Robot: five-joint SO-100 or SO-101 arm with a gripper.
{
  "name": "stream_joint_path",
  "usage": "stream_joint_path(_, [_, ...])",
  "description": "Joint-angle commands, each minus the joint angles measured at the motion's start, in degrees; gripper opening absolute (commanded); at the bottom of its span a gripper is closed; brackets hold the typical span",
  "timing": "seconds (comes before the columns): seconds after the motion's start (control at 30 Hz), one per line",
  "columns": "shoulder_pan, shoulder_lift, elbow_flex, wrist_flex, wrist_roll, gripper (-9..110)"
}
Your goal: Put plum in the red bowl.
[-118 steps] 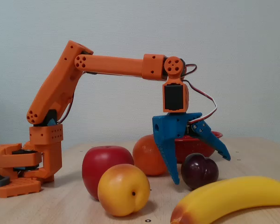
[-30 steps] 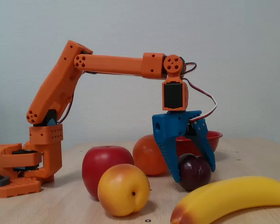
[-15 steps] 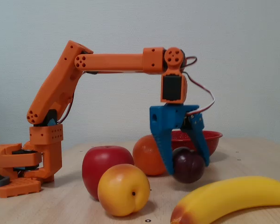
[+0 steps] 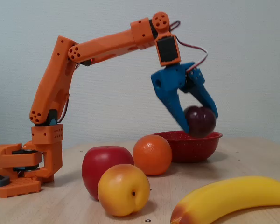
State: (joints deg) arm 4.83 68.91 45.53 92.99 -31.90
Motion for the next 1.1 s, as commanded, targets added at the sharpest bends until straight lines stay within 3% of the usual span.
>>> stream_joint_path(0.0, [-4.2, 13.0, -5.8, -0.1, 1.5, 0])
stream_joint_path(0.63, [-30.5, 19.6, -5.3, -2.9, 9.8, 0])
stream_joint_path(1.07, [-36.9, 8.0, -7.7, -6.3, 11.1, 0])
